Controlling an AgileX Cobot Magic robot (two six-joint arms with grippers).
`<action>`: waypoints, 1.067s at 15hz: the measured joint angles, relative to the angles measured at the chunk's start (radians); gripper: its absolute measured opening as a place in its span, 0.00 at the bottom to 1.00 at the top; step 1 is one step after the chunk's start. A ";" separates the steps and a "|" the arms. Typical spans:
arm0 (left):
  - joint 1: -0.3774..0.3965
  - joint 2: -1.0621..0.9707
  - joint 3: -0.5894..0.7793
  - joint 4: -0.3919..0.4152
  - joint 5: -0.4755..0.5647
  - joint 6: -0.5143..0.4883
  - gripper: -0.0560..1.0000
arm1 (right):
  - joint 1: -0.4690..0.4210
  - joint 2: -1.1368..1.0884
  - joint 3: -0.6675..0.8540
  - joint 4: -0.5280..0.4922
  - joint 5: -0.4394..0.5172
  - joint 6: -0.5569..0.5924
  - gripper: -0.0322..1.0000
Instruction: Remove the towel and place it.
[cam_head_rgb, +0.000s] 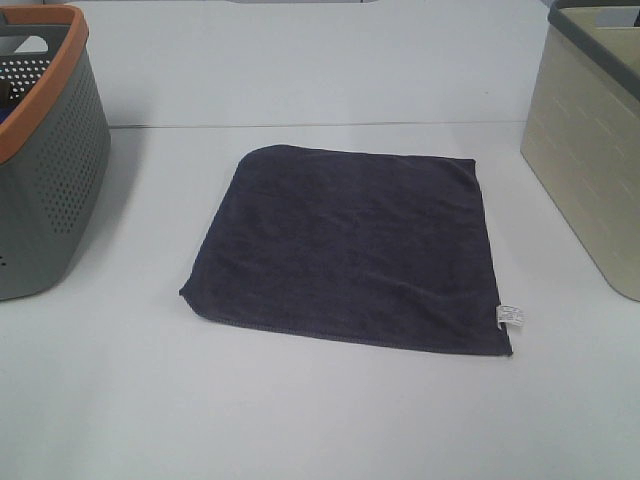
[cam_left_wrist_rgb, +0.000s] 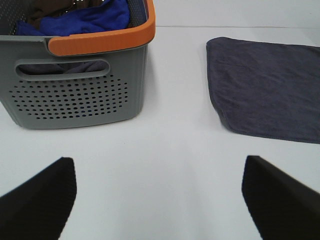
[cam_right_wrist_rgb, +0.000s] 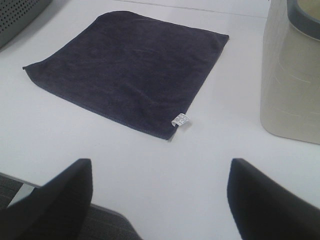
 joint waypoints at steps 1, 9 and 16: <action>0.000 0.000 0.000 0.014 0.000 -0.016 0.85 | 0.000 0.000 0.000 0.000 0.000 -0.002 0.75; 0.000 0.000 0.000 0.029 0.000 -0.024 0.85 | 0.000 0.000 0.000 0.000 0.000 -0.002 0.75; 0.000 0.000 0.000 0.029 0.000 -0.027 0.85 | -0.127 0.000 0.000 0.019 0.000 -0.002 0.75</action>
